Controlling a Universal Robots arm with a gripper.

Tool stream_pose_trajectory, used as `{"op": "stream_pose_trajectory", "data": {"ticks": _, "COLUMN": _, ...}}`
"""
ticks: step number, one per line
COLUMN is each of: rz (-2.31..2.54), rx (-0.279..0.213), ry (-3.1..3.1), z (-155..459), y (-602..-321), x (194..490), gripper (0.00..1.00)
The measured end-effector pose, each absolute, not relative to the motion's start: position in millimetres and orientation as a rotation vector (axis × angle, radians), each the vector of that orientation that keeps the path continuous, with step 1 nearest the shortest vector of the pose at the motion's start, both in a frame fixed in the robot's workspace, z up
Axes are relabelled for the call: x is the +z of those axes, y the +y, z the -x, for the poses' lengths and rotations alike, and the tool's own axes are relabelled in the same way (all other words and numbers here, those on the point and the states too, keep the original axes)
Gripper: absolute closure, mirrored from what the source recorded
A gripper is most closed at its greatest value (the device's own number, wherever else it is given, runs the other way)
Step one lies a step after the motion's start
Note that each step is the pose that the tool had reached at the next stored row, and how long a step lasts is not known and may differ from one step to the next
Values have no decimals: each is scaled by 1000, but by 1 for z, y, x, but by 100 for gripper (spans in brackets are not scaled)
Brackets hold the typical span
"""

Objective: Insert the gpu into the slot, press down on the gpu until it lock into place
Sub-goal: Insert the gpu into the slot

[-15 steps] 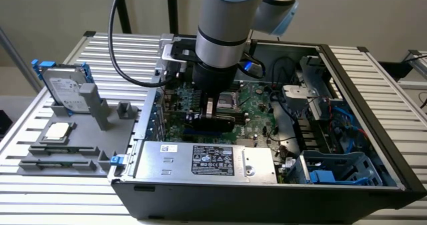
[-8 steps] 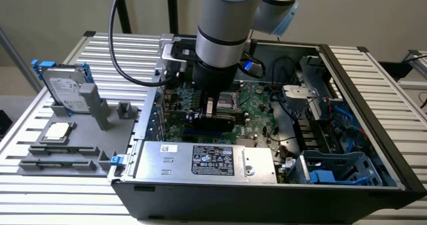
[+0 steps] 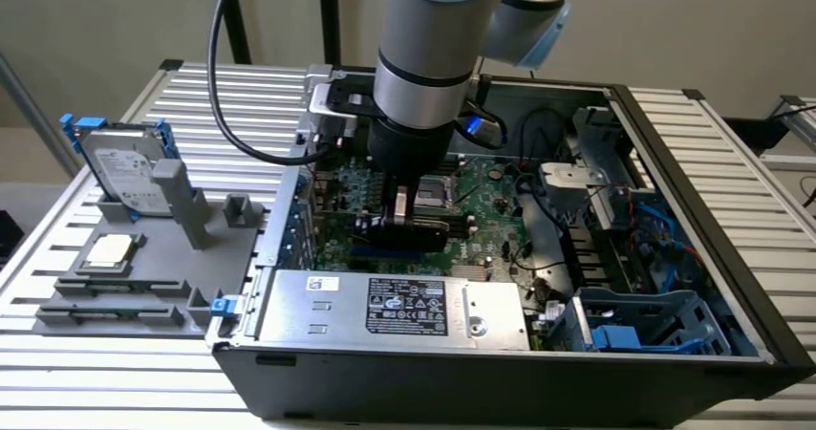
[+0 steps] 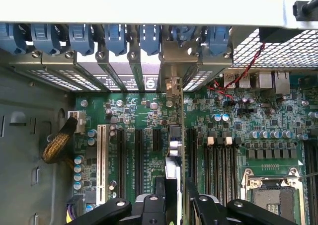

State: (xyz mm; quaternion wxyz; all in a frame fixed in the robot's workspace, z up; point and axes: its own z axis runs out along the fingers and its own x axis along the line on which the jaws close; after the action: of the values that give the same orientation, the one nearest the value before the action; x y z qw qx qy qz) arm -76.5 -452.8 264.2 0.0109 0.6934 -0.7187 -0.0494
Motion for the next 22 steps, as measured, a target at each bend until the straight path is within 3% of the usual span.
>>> {"op": "stream_pose_trajectory", "data": {"ticks": 22, "rz": -2163, "rx": -154, "ry": -2242, "z": 77, "y": -453, "x": 259, "gripper": 74}}
